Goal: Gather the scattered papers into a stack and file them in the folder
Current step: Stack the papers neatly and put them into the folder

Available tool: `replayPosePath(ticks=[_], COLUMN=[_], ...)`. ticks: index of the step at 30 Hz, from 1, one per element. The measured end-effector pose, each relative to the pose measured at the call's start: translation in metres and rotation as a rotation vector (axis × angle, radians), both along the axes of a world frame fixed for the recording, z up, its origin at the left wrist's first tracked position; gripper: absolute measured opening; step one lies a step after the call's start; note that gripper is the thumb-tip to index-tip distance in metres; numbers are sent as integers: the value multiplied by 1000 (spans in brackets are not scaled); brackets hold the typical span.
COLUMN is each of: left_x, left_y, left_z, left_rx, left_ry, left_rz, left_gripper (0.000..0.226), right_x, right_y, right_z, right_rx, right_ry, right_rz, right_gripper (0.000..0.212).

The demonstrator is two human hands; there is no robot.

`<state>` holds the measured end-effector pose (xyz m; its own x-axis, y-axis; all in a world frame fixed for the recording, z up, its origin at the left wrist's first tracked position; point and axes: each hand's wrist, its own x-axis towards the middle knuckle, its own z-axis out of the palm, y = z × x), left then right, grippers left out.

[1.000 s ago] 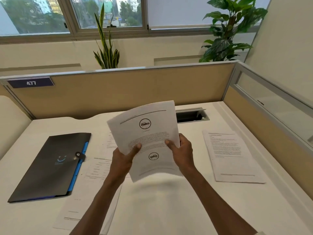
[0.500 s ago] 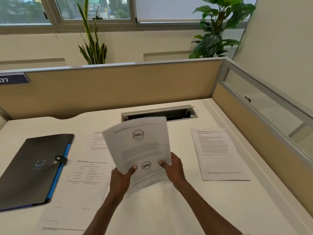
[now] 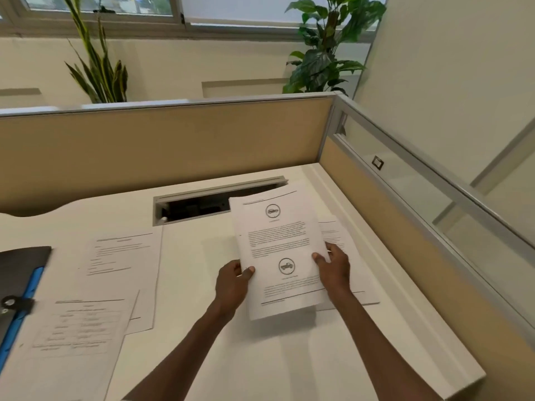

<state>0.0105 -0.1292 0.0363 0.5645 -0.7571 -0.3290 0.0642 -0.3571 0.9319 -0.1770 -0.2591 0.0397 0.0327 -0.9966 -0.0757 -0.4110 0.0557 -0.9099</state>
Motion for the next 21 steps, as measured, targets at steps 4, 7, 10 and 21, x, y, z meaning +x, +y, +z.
replayPosePath(ticks=[4,7,10,21], left_x=[-24,-38,-49,-67], left_y=[-37,-63,-84,-95], left_z=[-9,-15,-21,-37], left_rx=[-16,-11,29,163], left_ry=[7,-23,-58,-80], left_rz=[-44,-49,-83,-267], left_gripper=[21,23,23,14], right_x=[-34,-50,-61,-79], right_y=[-38,-62,-78,-81], right_z=[-1,-7,-16,-53], right_rx=[5,24,57,208], right_ry=[79,146,212,423], right_rz=[-71,-111,-139,-159], right_gripper=[34,35,36,39])
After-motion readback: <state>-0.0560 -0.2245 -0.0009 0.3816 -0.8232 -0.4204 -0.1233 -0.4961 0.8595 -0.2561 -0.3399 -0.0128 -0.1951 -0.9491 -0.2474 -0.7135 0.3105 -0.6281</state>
